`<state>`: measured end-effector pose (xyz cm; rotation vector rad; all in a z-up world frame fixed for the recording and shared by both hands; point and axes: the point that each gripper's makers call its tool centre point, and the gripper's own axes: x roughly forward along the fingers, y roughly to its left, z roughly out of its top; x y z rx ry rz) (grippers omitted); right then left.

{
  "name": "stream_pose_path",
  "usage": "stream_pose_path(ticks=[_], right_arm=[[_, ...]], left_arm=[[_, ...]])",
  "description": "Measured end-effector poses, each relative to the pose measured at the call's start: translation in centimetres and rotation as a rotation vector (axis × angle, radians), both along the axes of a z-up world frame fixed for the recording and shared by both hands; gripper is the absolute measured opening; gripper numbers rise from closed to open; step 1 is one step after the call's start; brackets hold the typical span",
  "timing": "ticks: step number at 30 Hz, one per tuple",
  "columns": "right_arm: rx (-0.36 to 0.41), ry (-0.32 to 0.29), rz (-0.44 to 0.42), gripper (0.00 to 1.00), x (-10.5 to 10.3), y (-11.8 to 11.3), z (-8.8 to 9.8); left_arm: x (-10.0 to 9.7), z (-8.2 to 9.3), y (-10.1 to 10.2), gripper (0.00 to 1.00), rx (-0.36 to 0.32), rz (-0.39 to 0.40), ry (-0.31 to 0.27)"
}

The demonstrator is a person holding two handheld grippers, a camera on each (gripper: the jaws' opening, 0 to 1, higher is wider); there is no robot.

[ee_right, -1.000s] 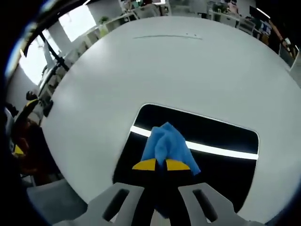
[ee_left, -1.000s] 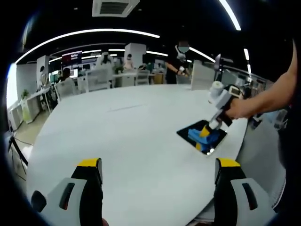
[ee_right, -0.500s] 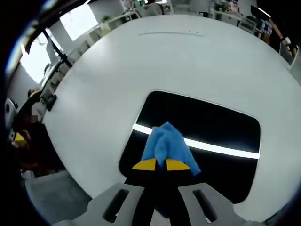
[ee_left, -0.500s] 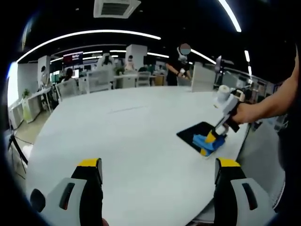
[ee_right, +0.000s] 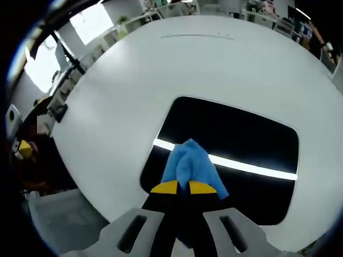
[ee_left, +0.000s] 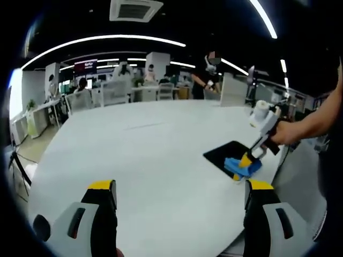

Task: Wipe the mirror surface with the cleaning cloth until all visible marks leave the cleaned area.

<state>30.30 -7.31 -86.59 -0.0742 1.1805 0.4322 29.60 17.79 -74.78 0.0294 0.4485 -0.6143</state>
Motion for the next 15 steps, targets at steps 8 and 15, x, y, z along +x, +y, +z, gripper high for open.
stream_pose_path(ticks=[8,15], right_arm=[[-0.052,-0.002,0.043,0.00,0.0,0.2,0.0],[-0.039,0.016,0.028,0.00,0.1,0.0,0.0]], left_arm=[[1.5,0.2,-0.3,1.00,-0.009,0.004,0.001],[1.9,-0.2,-0.8,1.00,0.000,-0.026,0.004]])
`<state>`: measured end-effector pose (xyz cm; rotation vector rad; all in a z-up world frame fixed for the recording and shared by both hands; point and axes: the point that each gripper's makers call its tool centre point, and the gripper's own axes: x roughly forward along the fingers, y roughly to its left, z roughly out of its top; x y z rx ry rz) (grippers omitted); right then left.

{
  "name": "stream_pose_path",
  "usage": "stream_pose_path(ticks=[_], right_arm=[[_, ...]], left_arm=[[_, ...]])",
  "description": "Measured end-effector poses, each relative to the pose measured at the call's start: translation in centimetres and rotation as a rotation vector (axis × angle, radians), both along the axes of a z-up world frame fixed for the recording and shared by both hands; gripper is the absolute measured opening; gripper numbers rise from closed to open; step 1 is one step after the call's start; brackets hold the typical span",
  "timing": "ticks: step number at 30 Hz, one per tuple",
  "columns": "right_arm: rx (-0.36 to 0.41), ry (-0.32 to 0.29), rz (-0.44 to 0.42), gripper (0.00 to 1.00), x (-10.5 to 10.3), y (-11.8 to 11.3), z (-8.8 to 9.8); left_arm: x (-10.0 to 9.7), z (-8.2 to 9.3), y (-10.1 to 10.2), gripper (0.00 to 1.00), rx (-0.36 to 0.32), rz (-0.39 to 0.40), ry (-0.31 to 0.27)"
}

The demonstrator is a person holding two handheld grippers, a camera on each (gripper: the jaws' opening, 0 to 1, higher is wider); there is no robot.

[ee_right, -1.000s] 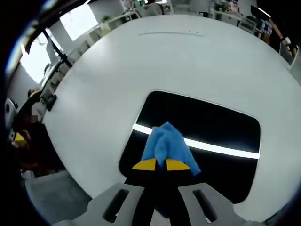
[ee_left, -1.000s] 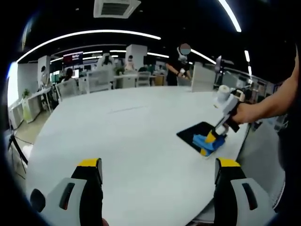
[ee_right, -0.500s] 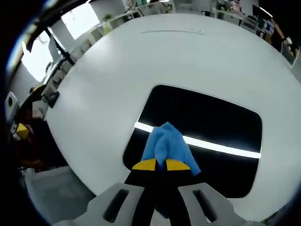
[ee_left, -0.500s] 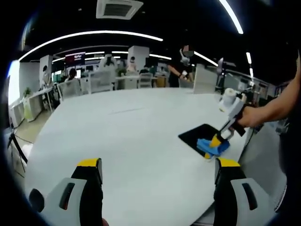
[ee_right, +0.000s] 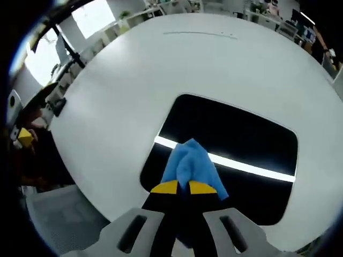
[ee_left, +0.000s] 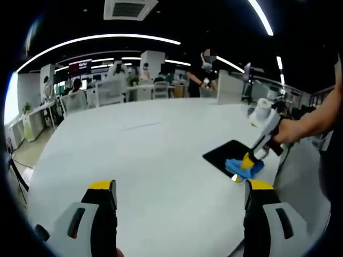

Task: Wipe the mirror surface with the cleaning cloth until all visible marks leave the cleaned area.

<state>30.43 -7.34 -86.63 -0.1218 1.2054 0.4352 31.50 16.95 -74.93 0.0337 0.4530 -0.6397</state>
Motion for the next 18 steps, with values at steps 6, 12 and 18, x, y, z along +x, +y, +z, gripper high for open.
stream_pose_path(ticks=[6,12,18], right_arm=[[0.010,0.014,-0.001,0.00,-0.6,0.4,0.0],[0.010,0.025,0.007,0.00,-1.0,0.5,0.0],[0.010,0.022,0.022,0.00,-1.3,0.6,0.0]], left_arm=[[-0.3,-0.1,0.7,1.00,0.010,-0.004,0.014],[-0.3,0.1,1.4,1.00,0.007,0.012,0.014],[-0.6,-0.1,1.3,1.00,0.002,0.023,0.014]])
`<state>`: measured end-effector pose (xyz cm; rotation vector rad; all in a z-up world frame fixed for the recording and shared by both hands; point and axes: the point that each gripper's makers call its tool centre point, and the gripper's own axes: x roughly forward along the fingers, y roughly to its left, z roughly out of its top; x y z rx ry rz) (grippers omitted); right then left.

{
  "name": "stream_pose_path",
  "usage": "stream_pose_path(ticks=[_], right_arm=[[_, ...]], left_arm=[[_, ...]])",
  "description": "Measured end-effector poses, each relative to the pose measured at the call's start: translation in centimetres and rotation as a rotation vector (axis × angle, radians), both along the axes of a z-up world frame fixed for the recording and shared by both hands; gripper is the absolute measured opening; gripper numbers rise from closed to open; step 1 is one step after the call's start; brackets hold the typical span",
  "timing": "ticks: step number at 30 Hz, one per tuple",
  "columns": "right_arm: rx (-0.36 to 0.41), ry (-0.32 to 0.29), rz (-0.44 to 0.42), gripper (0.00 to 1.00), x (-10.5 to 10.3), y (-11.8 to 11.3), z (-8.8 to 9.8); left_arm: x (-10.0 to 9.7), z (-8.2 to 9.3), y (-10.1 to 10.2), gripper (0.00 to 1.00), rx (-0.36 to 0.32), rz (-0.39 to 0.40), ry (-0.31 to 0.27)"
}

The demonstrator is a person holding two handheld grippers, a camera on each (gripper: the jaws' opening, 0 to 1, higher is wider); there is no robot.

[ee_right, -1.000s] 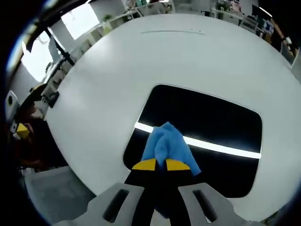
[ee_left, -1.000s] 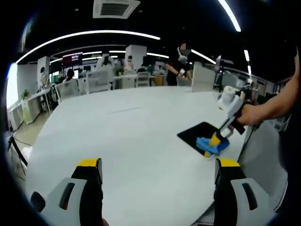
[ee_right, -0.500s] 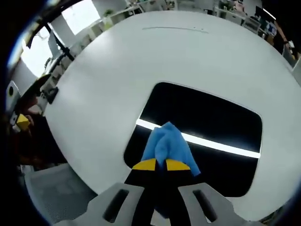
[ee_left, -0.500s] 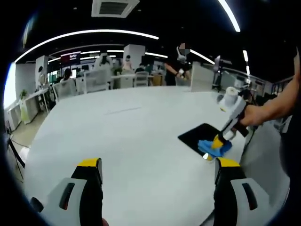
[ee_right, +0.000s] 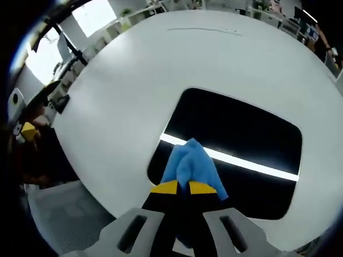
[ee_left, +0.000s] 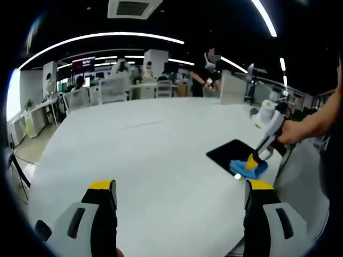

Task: Wipe the mirror surface with the cleaning cloth until all visible marks leave the cleaned area.

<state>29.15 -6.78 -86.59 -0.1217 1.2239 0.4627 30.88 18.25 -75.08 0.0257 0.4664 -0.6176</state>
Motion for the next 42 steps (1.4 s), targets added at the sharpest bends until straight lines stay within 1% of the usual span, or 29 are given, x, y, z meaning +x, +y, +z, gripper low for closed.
stream_pose_path(ticks=[3,13,22,35,36,38,40,42], right_arm=[[0.007,0.001,0.004,0.00,0.1,0.0,0.0],[0.015,-0.002,-0.012,0.00,0.1,-1.6,0.0],[0.019,-0.002,-0.027,0.00,0.2,-3.1,0.0],[0.012,-0.011,-0.025,0.00,0.3,-3.4,0.0],[0.006,-0.015,-0.024,0.00,0.4,-3.4,0.0],[-0.011,-0.046,-0.018,0.00,0.9,-3.6,0.1],[0.003,-0.026,-0.034,0.00,1.0,-3.6,-0.1],[0.002,-0.030,-0.032,0.00,1.1,-3.6,0.0]], left_arm=[[-0.2,-0.3,0.0,1.00,0.004,0.001,0.007],[-0.2,0.4,-0.1,1.00,0.009,0.007,-0.003],[-0.2,0.4,-0.1,1.00,0.016,0.013,-0.009],[-0.4,0.3,0.0,1.00,0.020,0.022,-0.007],[-0.4,0.3,-0.1,1.00,0.018,0.022,-0.007],[-0.3,0.4,-0.2,1.00,0.015,0.023,-0.008],[-0.3,0.4,-0.3,1.00,0.007,0.029,-0.010],[-0.3,0.4,-0.3,1.00,0.007,0.029,-0.010]])
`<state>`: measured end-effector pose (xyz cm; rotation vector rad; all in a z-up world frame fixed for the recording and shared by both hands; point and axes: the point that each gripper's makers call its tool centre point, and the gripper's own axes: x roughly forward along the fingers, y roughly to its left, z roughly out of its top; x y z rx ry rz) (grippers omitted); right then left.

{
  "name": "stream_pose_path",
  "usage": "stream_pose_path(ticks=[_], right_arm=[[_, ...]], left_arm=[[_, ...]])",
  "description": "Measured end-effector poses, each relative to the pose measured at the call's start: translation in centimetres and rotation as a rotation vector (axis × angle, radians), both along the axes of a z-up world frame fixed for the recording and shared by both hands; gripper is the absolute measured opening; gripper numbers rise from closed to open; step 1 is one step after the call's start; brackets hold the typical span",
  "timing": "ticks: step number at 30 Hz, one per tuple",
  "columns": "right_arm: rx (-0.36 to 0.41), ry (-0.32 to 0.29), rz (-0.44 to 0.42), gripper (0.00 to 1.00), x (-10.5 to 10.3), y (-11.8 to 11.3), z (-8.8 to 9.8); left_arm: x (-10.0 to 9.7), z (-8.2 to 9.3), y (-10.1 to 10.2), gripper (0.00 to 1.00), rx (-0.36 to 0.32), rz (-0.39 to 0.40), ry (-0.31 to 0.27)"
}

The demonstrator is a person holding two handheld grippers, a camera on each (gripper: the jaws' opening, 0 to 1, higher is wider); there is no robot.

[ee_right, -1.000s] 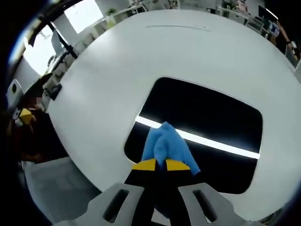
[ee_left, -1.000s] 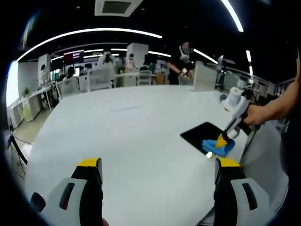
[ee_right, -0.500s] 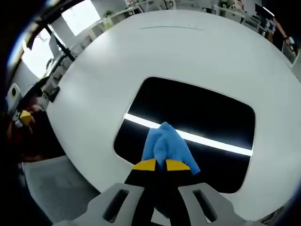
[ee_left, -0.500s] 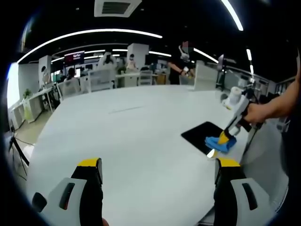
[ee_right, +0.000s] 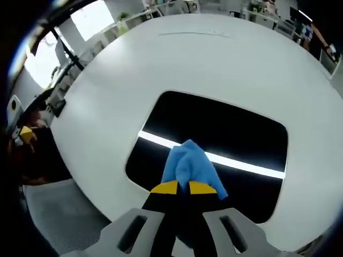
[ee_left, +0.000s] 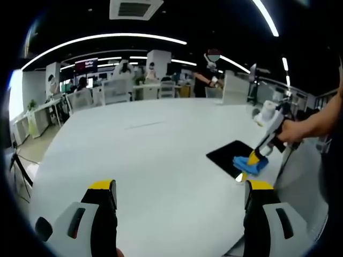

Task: Wipe the mirror surface with the cleaning cloth until all visible marks leave the cleaned area.

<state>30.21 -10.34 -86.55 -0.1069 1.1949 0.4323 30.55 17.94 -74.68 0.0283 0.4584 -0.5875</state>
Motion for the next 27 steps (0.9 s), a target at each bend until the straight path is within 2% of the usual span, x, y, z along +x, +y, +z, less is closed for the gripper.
stream_pose_path(ticks=[13,27], right_arm=[[-0.012,-0.012,0.007,0.00,1.5,0.0,-0.1],[0.000,-0.010,-0.025,0.00,3.1,0.0,0.0]], left_arm=[[-0.2,-0.1,0.6,1.00,-0.003,0.014,0.004],[-0.8,-0.2,-0.3,1.00,-0.008,-0.008,0.015]])
